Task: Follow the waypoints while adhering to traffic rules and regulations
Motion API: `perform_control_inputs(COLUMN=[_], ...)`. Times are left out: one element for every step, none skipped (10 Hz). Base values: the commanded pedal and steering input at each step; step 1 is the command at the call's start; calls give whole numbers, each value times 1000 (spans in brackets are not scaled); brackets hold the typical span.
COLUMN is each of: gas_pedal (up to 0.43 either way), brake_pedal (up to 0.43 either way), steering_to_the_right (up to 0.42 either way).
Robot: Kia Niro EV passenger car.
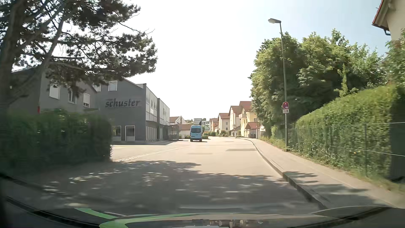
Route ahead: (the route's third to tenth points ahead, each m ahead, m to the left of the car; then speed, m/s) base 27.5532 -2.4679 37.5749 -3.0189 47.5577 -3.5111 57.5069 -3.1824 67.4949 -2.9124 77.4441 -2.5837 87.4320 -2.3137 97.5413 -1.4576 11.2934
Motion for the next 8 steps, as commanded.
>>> perform_control_inputs(gas_pedal=[87,87,87,87,87,87,87,0], brake_pedal=[0,0,0,0,0,0,0,0], steering_to_the_right=[38,44,47,47,47,45,41,35])
